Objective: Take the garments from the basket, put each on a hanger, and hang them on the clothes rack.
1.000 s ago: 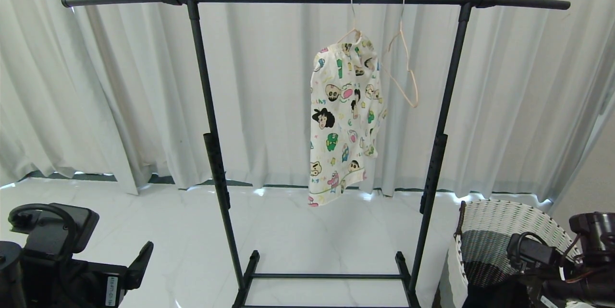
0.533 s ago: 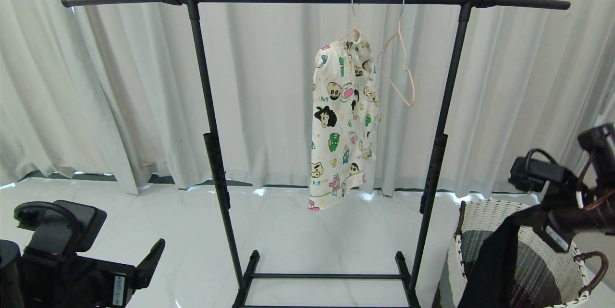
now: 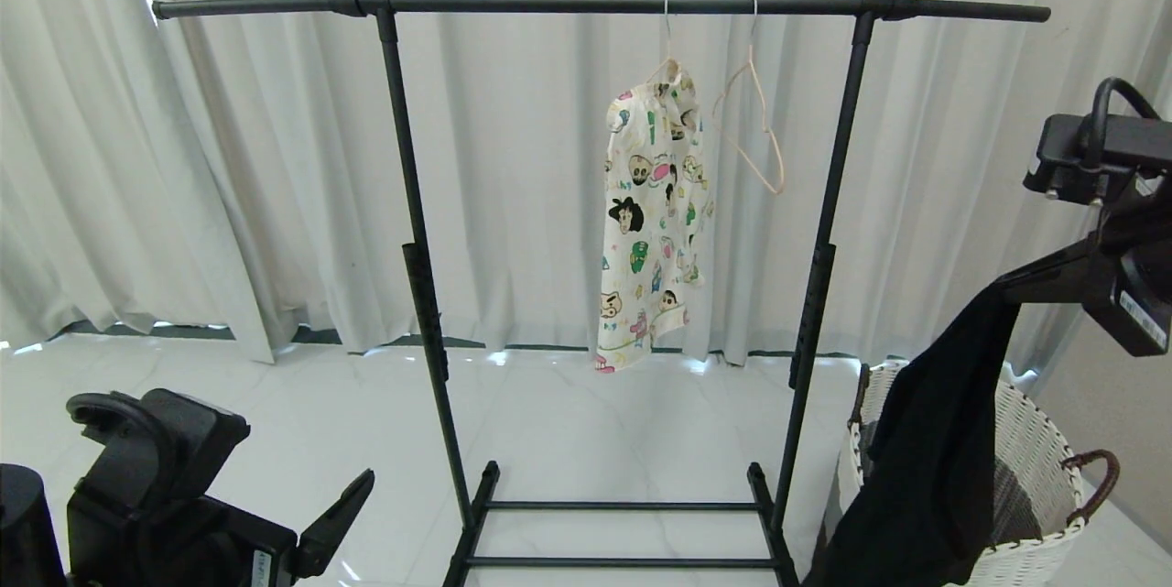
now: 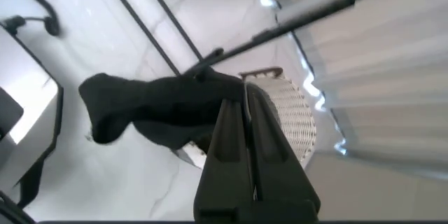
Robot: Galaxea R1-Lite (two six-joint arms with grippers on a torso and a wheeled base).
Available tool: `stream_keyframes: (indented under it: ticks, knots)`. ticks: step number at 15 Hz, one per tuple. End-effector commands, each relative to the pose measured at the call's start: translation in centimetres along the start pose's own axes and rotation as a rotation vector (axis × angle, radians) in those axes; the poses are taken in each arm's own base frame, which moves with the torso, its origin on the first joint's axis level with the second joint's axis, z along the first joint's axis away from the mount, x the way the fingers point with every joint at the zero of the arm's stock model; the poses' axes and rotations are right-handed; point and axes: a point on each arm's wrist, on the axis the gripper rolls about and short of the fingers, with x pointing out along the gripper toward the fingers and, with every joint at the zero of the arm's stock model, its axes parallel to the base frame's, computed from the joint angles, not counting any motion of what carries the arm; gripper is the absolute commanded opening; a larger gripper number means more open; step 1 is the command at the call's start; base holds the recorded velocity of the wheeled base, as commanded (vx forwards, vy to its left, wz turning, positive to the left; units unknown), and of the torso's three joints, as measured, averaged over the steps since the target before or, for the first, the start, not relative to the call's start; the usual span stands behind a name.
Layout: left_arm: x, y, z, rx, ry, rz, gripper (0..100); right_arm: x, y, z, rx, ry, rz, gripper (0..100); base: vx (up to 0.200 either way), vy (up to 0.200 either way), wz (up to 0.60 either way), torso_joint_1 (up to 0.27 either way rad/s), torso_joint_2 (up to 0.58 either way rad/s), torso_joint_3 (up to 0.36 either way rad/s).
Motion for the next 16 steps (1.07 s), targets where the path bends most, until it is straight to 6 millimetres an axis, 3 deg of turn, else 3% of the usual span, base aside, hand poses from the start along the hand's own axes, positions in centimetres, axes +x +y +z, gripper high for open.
stream_keyframes:
  ticks: [1, 4, 6, 8, 13, 16]
  knots:
    - [0.0, -0.1, 0.2, 0.0, -0.012, -0.019, 100, -0.2, 0.2, 1.2, -0.031, -0.035, 0.013, 0, -0.2, 0.0, 0.0, 0.002, 0.0, 0.002]
    - [-0.2, -1.0, 1.0, 0.017, -0.068, -0.153, 100, 0.7, 2.0, 3.3, 0.032, -0.066, 0.102, 0, 0.0, 0.0, 0.0, 0.0, 0.0, 0.0]
    - [-0.3, -1.9, 2.5, 0.028, -0.149, -0.364, 100, 1.5, 3.3, 5.0, 0.05, -0.078, 0.139, 0, 0.0, 0.0, 0.0, 0.0, 0.0, 0.0]
    - [0.7, -3.3, 4.2, 0.047, -0.176, -0.488, 100, 2.3, 4.2, 6.3, 0.019, -0.091, 0.177, 0, 0.0, 0.0, 0.0, 0.0, 0.0, 0.0]
    - [4.2, -7.8, 9.4, 0.083, -0.227, -0.604, 100, 3.8, 6.7, 8.9, 0.007, -0.118, 0.266, 0, 0.0, 0.0, 0.0, 0.0, 0.0, 0.0]
    - [5.6, -9.5, 10.0, 0.098, -0.211, -0.632, 100, 4.0, 7.5, 9.5, -0.015, -0.129, 0.289, 0, 0.0, 0.0, 0.0, 0.0, 0.0, 0.0]
